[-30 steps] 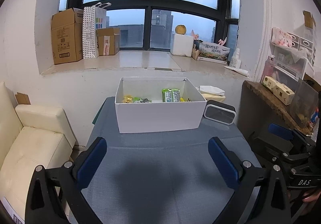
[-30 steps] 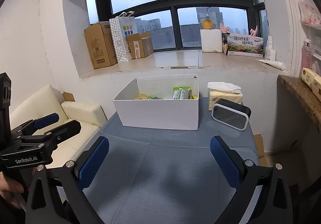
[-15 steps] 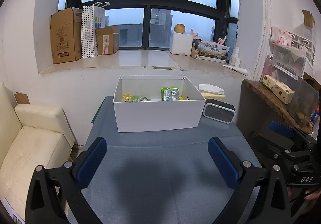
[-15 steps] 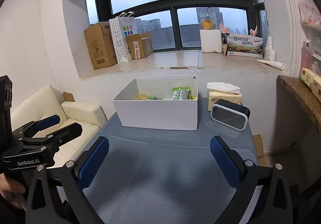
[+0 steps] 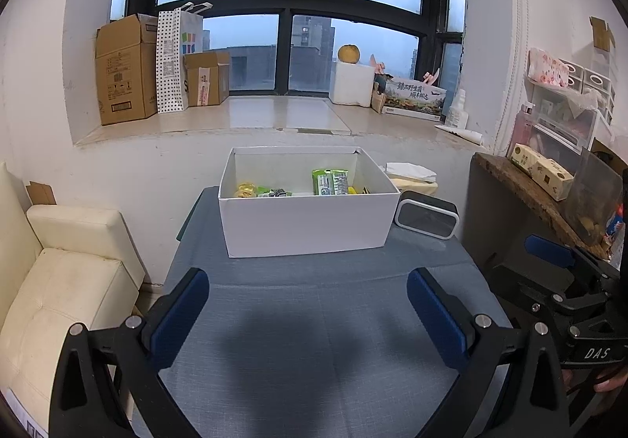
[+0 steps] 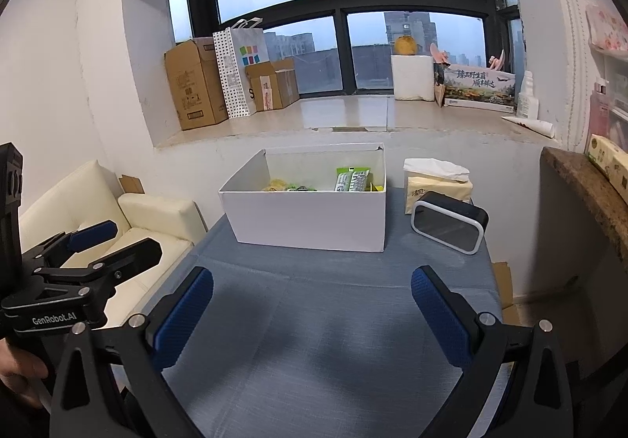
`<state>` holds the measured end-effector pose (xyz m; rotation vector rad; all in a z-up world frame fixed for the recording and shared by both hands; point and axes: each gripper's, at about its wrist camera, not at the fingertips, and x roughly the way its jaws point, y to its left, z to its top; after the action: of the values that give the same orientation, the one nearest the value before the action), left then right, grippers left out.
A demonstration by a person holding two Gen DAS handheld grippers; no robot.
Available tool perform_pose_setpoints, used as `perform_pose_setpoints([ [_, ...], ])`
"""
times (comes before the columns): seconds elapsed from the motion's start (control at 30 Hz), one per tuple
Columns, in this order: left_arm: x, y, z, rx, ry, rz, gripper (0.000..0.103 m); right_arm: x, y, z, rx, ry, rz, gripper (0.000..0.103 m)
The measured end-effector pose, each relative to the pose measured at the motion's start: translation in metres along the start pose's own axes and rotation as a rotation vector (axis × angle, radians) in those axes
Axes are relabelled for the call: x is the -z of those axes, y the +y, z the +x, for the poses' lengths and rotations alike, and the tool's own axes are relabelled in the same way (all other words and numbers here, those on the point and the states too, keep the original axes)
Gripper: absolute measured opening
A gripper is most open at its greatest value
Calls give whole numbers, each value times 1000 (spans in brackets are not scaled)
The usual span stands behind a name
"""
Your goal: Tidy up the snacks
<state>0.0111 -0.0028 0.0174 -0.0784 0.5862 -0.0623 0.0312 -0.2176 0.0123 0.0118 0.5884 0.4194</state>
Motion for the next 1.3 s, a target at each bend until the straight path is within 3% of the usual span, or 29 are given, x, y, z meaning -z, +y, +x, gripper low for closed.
perform_pose_setpoints([
  [1.3, 4, -2, -2, 1, 10, -1, 103, 2, 2, -1, -17, 4, -17, 103],
])
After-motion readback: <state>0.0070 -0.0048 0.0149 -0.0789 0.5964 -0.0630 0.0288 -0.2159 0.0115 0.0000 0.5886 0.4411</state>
